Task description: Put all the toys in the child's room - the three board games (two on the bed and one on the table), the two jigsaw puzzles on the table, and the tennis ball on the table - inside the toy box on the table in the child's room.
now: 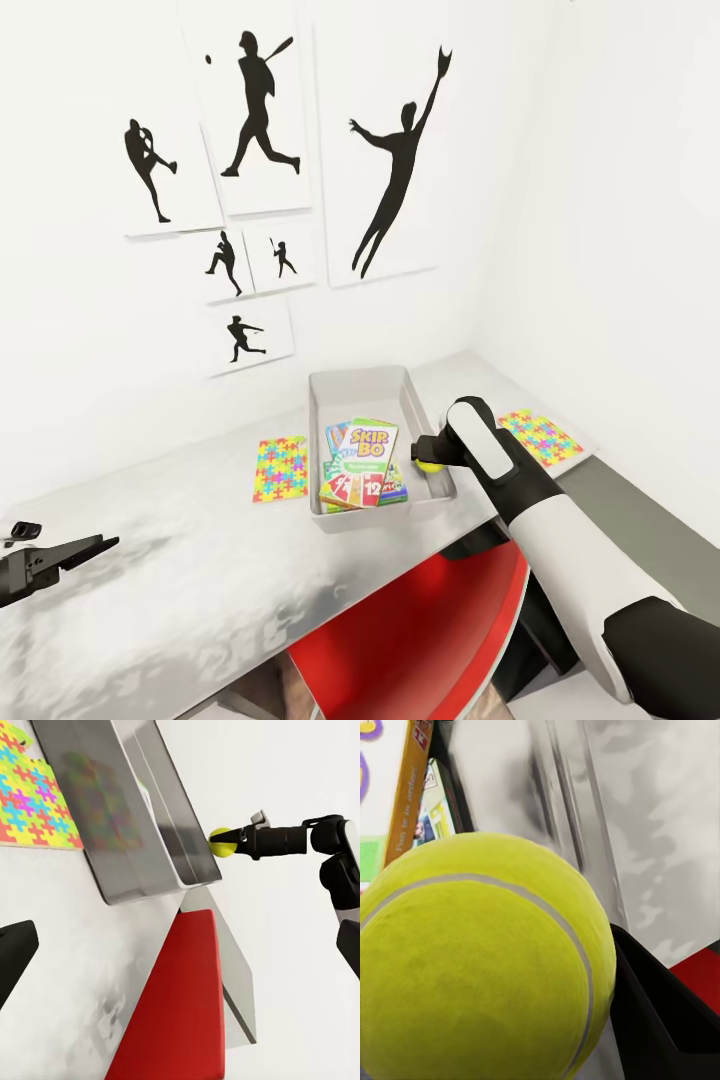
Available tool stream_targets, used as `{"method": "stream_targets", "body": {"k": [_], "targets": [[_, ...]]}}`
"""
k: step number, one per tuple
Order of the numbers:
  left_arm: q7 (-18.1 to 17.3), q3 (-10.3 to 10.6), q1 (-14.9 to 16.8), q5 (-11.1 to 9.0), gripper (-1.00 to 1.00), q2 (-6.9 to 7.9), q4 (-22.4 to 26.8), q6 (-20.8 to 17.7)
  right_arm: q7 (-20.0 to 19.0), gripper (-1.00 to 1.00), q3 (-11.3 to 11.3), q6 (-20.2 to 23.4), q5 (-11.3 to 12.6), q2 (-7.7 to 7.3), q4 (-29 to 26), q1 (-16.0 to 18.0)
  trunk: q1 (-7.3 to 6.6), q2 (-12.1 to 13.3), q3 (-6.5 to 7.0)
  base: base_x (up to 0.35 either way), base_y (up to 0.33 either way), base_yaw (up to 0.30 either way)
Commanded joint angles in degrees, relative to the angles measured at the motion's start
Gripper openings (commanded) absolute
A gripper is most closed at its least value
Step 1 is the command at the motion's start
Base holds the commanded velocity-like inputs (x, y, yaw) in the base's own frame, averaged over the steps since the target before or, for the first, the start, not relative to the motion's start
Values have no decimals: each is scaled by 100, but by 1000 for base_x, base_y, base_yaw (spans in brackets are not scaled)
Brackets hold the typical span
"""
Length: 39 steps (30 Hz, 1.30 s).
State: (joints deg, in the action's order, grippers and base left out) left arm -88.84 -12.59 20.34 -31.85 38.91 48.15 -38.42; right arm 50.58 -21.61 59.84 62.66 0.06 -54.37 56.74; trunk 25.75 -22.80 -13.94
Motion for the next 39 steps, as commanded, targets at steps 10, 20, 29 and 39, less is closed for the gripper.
{"method": "stream_targets", "body": {"k": [10, 20, 29, 39], "targets": [[-19, 2, 2, -5, 100, 2, -1, -60, 67, -100, -9, 16, 62, 3, -6, 5, 3, -12, -9, 0, 0, 0], [-19, 3, 0, -5, 100, 2, 0, -61, 66, 100, -10, 16, 62, -5, -12, 12, 3, -12, -9, 0, 0, 0], [-19, 2, 1, -6, 100, 2, 0, -61, 66, 100, -9, 16, 62, -4, -12, 13, 3, -12, -9, 0, 0, 0], [-19, 2, 2, -5, 100, 2, 1, -61, 66, 100, -10, 16, 62, -6, -21, 6, 3, -12, -9, 0, 0, 0]]}}
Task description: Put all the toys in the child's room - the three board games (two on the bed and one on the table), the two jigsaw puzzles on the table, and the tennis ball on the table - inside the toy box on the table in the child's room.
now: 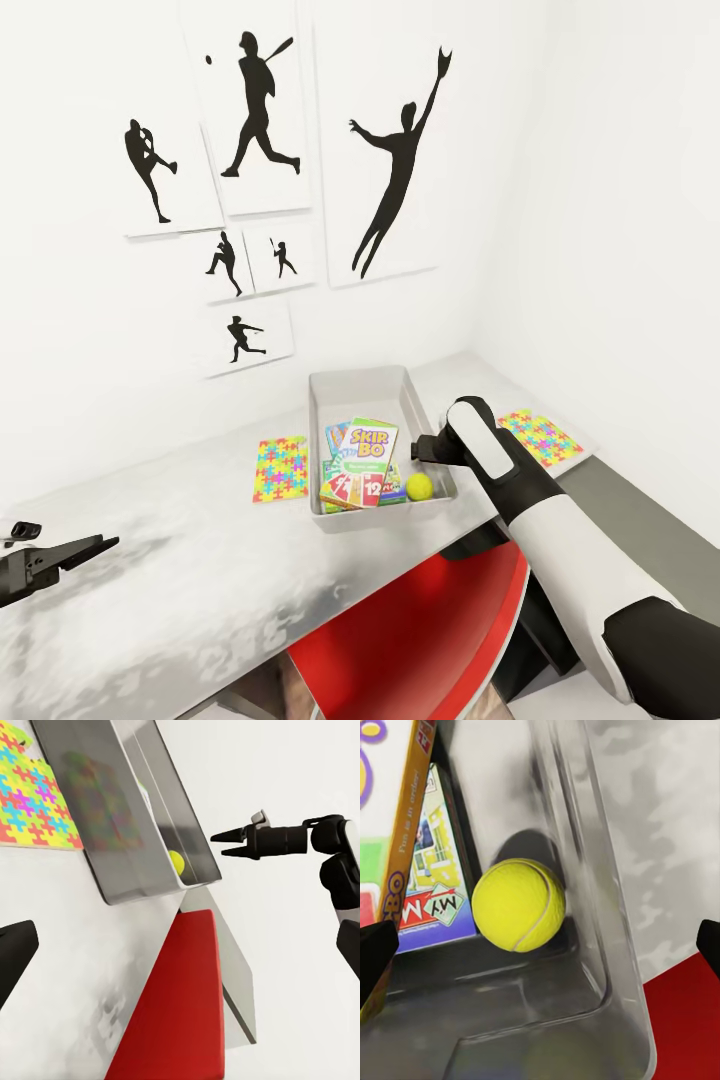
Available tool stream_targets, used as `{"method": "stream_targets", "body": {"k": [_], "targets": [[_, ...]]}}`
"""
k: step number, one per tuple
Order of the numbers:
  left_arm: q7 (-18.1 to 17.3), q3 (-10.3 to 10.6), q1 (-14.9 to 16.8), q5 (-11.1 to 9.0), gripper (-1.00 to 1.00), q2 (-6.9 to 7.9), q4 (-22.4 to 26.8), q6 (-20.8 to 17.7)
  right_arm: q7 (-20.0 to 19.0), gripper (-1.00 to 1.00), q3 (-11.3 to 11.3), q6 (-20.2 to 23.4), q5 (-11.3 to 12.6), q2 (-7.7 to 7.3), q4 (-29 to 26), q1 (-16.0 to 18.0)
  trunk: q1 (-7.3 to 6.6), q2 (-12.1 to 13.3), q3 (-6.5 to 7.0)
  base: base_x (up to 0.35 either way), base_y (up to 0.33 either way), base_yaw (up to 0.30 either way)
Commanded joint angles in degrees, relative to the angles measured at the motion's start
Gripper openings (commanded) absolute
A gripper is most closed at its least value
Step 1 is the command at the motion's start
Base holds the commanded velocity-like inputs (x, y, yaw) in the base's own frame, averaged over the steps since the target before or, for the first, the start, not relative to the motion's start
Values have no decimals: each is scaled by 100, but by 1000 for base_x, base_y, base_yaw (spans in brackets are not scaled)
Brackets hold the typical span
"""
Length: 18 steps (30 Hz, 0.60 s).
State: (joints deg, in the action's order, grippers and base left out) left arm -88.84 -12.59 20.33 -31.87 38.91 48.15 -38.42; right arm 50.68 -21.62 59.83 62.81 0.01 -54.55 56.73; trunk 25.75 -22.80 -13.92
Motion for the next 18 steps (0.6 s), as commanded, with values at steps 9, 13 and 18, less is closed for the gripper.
{"method": "stream_targets", "body": {"k": [9, 13, 18], "targets": [[-19, 3, 3, -4, 100, 20, -2, -59, 43, 100, 47, 17, 40, -45, -209, -32, 3, -12, 9, 0, 0, -16], [-19, 3, 3, -4, 100, 28, -6, -57, -32, 100, 334, 17, 48, -130, -829, -196, 3, -12, 40, 0, 0, -63], [-25, 3, 2, -3, 100, 36, -8, -60, -194, 100, 927, 17, 335, -489, -1835, -646, 3, -12, 83, 0, 0, -76]]}}
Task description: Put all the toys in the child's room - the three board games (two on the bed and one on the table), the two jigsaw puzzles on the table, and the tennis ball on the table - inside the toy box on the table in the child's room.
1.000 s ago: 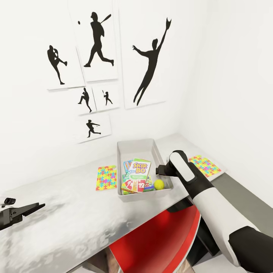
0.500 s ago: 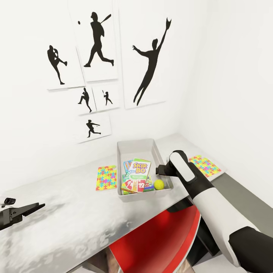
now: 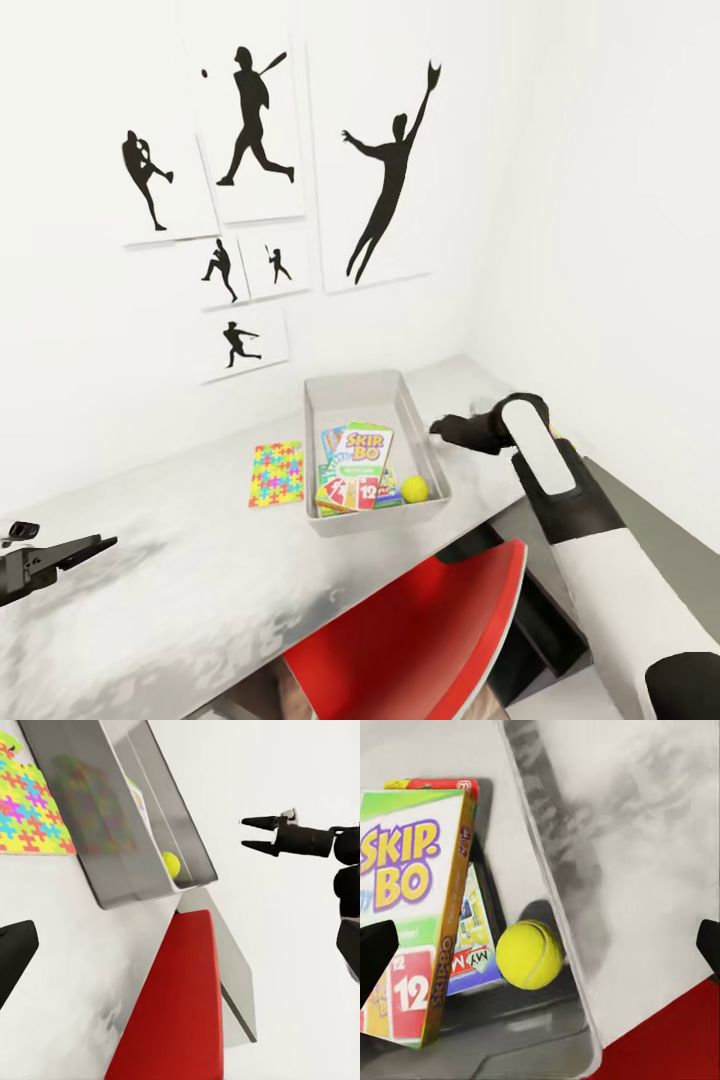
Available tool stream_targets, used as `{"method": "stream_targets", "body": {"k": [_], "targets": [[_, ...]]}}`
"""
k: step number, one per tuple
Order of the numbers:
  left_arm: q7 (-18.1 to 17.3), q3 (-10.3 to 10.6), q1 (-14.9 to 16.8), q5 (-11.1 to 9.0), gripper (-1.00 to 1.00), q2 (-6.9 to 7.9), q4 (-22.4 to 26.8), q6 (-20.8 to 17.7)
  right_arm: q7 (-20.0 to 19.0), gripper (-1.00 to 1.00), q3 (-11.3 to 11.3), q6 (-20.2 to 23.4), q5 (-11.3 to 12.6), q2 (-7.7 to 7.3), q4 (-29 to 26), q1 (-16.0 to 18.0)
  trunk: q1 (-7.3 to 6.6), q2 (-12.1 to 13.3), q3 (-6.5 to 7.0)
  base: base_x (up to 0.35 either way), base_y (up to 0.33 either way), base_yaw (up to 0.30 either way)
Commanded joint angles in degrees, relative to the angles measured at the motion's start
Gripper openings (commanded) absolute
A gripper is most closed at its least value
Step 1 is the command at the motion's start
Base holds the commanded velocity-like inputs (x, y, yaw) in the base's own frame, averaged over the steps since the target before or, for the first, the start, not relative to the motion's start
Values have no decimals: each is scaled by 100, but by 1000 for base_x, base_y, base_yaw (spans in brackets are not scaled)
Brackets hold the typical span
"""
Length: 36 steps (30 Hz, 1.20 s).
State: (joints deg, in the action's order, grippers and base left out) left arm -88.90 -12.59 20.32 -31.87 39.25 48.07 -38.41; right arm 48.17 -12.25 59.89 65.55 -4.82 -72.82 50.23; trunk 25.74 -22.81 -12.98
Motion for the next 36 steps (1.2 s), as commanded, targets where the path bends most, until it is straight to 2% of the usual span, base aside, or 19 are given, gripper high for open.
{"method": "stream_targets", "body": {"k": [1, 2, 5, 6, 11, 15, 17, 18, 21, 22, 24, 29, 33, 34, 36], "targets": [[-21, 2, 5, -3, 100, 2, 1, -59, -10, 100, 166, 11, 277, -113, -246, -168, 4, -11, -2, 0, 0, -84], [-21, 2, 5, -3, 100, 3, 1, -58, -43, 100, 253, 11, 399, -165, -361, -260, 4, -11, 6, 0, 0, -86], [-24, 2, 6, -3, 100, 3, 1, -36, -166, 100, 662, 11, 1034, -428, -893, -787, 4, -11, 33, 0, 0, -97], [-27, 2, 6, -3, 100, 3, 1, -18, -183, 100, 739, 11, 1149, -482, -992, -905, 4, -11, 41, 0, 0, -111], [-46, 2, 7, -3, 100, 3, 1, 91, -364, 100, 1162, 11, 1636, -701, -1437, -1527, 4, -11, 86, 0, 0, -128], [-53, 2, 6, -3, 100, 3, 1, 134, -779, 100, 1573, 11, 1886, -774, -1638, -2050, 4, -11, 121, 0, 0, -145], [-55, 2, 7, -3, 100, 3, 1, 146, -1109, 100, 1793, 11, 1951, -793, -1689, -2319, 4, -11, 138, 0, 0, -151], [-56, 2, 6, -3, 100, 3, 1, 152, -1521, 100, 2011, 11, 1991, -806, -1722, -2597, 4, -11, 147, 0, 0, -153], [-57, 2, 6, -3, 100, 3, 1, 159, -2250, 100, 2309, 11, 2005, -817, -1751, -3019, 4, -11, 174, 0, 0, -154], [-57, 2, 5, -3, 100, 3, 1, 162, -2764, 100, 2475, 11, 1997, -821, -1761, -3295, 4, -11, 182, 0, 0, -155], [-57, 2, 6, -3, 100, 3, 1, 164, -3256, 100, 2613, 11, 1984, -823, -1768, -3559, 4, -11, 200, 0, 0, -156], [-58, 2, 5, -3, 100, 3, 1, 166, -4261, 100, 2825, 11, 1926, -823, -1771, -4072, 4, -11, 244, 0, 0, -156], [-58, 2, 6, -3, 100, 3, -1, 167, -4792, 100, 2896, 11, 1813, -807, -1762, -4347, 4, -11, 279, 0, 0, -156], [-58, 2, 7, -3, 100, 3, -4, 167, -5010, 100, 2916, 11, 1726, -789, -1751, -4490, 4, -11, 288, 0, 0, -156], [-58, 2, 5, -4, 100, 3, -5, 167, -5207, 100, 2929, 4, 1608, -771, -1736, -4634, 4, -11, 305, 0, 0, -156]]}}
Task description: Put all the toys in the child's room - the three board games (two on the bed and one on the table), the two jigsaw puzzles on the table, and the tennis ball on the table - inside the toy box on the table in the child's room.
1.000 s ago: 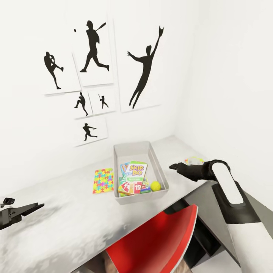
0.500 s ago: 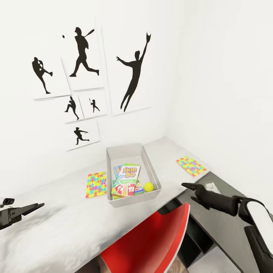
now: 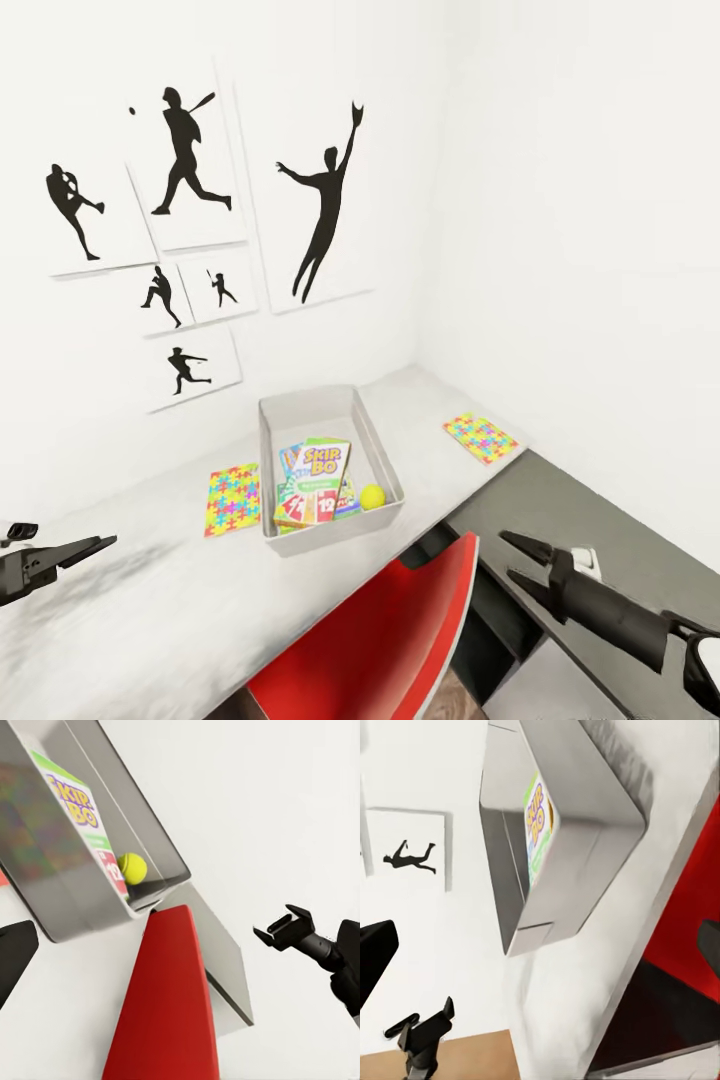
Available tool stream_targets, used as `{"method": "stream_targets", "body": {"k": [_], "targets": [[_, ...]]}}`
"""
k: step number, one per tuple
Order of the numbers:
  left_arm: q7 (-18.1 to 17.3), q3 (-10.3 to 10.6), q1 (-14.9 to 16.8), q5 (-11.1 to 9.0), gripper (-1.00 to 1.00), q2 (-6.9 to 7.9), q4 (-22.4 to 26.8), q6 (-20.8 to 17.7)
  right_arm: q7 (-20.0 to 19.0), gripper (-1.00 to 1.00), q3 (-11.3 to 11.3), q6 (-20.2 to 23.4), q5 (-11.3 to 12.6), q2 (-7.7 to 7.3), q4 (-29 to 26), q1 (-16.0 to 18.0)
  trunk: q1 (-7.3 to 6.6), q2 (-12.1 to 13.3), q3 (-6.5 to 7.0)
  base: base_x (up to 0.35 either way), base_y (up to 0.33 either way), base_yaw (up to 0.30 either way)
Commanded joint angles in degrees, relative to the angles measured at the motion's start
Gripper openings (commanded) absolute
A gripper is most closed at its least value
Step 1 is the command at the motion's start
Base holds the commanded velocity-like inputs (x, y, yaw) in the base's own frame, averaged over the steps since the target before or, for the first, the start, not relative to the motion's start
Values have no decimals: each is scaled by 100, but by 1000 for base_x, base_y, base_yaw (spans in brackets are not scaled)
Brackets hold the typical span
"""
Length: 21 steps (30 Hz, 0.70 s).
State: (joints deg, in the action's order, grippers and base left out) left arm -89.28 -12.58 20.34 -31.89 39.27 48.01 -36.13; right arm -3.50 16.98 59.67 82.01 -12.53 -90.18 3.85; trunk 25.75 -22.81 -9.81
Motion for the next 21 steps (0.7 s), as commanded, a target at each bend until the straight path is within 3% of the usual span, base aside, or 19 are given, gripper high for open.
{"method": "stream_targets", "body": {"k": [1, 9, 16, 21], "targets": [[-20, 1, 3, -2, 100, 2, 0, -61, -129, 100, 11, 23, -109, 7, 5, -54, 4, -11, -2, 0, 0, -156], [-20, 2, 2, -2, 100, 2, -1, -60, -644, 100, -4, 12, -744, 48, -9, -257, 4, -11, 67, -15, 19, -158], [-20, 1, 3, -4, 100, 2, -1, -60, -741, 100, -32, -50, -1140, 70, -2, -283, 4, -11, 101, -67, 152, -90], [-26, 1, 2, -8, 100, 2, -1, -60, -764, 100, -47, -334, -1344, 74, 0, -287, 4, -11, 107, -23, 58, -23]]}}
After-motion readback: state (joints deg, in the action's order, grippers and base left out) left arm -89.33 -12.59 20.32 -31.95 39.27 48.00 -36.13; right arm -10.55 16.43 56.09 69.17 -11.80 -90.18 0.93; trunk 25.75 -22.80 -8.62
